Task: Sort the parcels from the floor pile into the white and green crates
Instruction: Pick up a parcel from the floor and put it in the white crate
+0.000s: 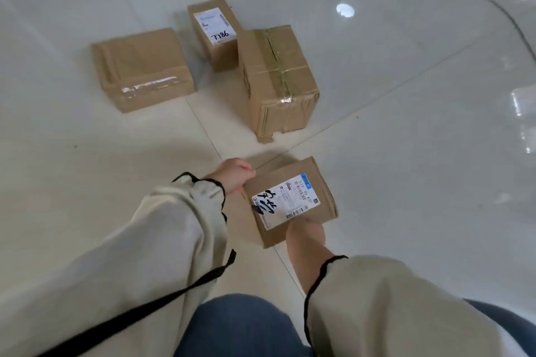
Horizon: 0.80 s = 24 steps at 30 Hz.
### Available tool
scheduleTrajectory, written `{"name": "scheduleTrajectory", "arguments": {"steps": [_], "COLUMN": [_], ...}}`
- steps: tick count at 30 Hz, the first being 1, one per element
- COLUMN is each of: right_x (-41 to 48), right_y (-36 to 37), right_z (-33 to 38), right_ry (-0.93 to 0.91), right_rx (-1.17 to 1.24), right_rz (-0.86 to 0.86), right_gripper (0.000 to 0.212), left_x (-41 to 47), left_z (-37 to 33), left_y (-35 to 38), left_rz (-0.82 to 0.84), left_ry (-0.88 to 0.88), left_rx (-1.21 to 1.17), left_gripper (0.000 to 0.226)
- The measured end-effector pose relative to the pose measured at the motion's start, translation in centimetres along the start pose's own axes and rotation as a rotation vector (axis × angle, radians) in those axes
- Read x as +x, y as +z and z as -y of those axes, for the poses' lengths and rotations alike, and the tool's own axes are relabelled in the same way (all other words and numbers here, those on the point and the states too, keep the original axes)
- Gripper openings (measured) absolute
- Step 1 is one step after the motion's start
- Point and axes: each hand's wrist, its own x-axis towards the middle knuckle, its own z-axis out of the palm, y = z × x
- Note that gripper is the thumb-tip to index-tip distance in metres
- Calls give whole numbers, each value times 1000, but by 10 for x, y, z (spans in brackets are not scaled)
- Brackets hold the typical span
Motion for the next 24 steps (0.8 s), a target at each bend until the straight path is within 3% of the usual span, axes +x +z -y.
{"name": "scheduleTrajectory", "arguments": {"steps": [3,7,10,15,22,24], "right_x": [10,9,16,35,46,50], "right_y": [-2,-15,-12,-8,-19,-20], "right_z": [0,26,57,77,72,77], "right_ry": [-96,-254,-419,-672,-595,-522], "right_rx": [54,-77,-231,-487,-354,-322], "right_rz": [-31,-50,-13,105,209,224], "right_gripper": [24,14,9,19,57,65], "left_x": [11,10,12,14,15,19], "left_z": [7,13,27,45,46,43], "left_y": [13,18,10,-3,2,-1], "left_rz": [29,35,45,165,195,136], "left_ry": [17,20,-7,-149,-163,-169], "left_rx": [0,2,18,39,93,43], "left_gripper": [24,5,19,22,42,53]}}
